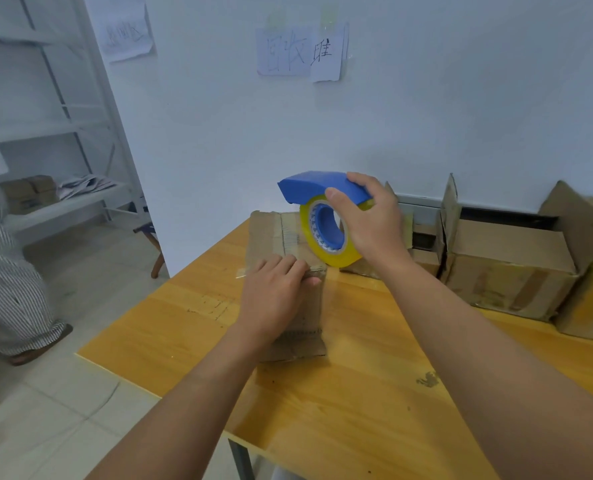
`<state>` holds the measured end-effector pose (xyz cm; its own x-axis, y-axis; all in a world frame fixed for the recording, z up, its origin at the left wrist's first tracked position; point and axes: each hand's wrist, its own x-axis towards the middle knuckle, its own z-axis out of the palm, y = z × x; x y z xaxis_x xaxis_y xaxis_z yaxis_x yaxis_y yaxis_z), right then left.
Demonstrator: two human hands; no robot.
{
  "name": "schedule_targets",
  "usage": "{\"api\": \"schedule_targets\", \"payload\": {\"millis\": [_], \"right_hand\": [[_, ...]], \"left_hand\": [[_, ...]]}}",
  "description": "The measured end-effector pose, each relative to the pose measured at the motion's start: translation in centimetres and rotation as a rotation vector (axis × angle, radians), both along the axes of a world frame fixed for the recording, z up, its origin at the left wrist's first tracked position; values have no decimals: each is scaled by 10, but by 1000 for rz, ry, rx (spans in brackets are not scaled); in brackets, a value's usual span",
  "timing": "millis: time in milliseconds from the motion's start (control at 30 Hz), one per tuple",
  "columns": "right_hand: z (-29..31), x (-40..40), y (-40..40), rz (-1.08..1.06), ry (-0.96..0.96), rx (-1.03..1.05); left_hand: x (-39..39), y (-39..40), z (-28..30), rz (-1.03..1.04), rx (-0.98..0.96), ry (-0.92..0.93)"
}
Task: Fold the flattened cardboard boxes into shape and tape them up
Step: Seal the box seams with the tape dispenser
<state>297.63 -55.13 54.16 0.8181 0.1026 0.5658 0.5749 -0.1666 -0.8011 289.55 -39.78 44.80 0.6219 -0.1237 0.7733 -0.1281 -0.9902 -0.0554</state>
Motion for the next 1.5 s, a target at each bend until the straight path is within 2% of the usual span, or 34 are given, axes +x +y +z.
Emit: {"api": "schedule_targets", "payload": {"millis": [167,300,400,500,633,767,867,933,1167,1300,1500], "right_hand": [[-7,-10,6,29,0,44],[-7,-10,8,30,-23,-17],[-6,-8,8,22,-30,-32],[-3,-8,8,5,-40,-22],[-7,-11,11,4,-16,57],[-12,-10,13,23,-11,49],[-13,-10,12,21,-21,40],[-14,-10,11,23,-26,39],[-12,-9,8,61,-1,32],[-11,-9,8,68,5,33],[-11,-9,9,82,11,37]], "left_hand": [[-4,-17,3,113,-102,24],[-16,12,-1,133,-133,-6],[-20,22,-4,72,-214,-11],[-15,8,-2,85,-197,-63],[-13,-8,-3,138,-220,-37],[-16,4,-5,5,-220,4],[-18,15,-4,-103,-375,88],[-18,16,-6,-161,-459,76],[-23,23,-4,-239,-511,155],[-28,29,-2,-294,-663,237],[-29,32,-4,-327,-694,202]]}}
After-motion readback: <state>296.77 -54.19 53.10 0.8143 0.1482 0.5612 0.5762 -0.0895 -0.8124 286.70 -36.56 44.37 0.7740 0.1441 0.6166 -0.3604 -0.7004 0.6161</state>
